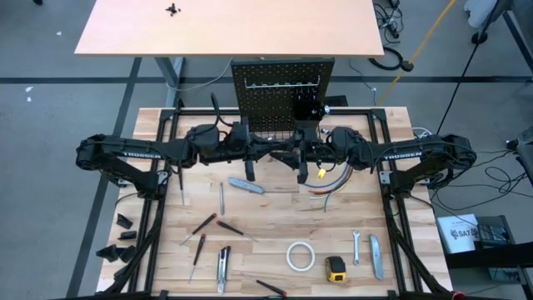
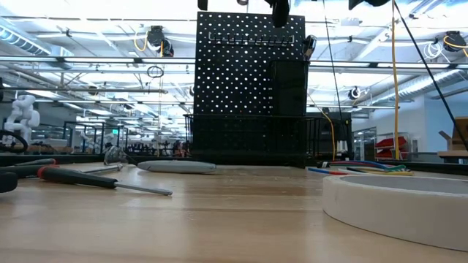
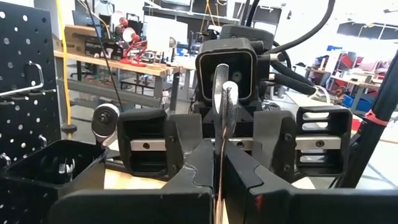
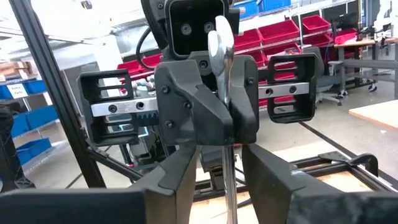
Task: Hang tools onto peg board
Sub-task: Put the wrench into the black bin on the pegboard
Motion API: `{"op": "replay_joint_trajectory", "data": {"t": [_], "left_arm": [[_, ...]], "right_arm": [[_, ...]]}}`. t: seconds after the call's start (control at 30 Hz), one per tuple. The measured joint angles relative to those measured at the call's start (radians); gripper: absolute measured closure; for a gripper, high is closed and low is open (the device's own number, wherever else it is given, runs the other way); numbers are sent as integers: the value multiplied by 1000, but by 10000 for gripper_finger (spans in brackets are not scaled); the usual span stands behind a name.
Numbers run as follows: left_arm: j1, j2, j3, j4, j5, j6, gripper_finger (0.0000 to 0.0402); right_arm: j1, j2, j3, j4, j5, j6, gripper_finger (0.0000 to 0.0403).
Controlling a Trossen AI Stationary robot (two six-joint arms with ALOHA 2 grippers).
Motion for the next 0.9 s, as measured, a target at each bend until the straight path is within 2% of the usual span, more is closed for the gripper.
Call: {"op": "replay_joint_trajectory", "data": {"t": [0.17, 0.33, 0.63, 0.77, 0.9], "left_arm": [[0, 0, 0, -1, 0, -2, 394], [0, -3, 0, -10, 0, -7, 389], [5, -2, 0, -90, 22, -95, 290], [21, -29, 0, -159, 29, -94, 248], [54, -95, 0, -286, 38, -68, 223]], "right_arm": [[0, 22, 0, 28, -2, -3, 329], [-1, 39, 0, 45, -2, -15, 390], [-6, -3, -1, -64, 10, 4, 397], [-6, -27, -1, -100, 107, 3, 397], [-8, -67, -1, -114, 209, -13, 397]]}}
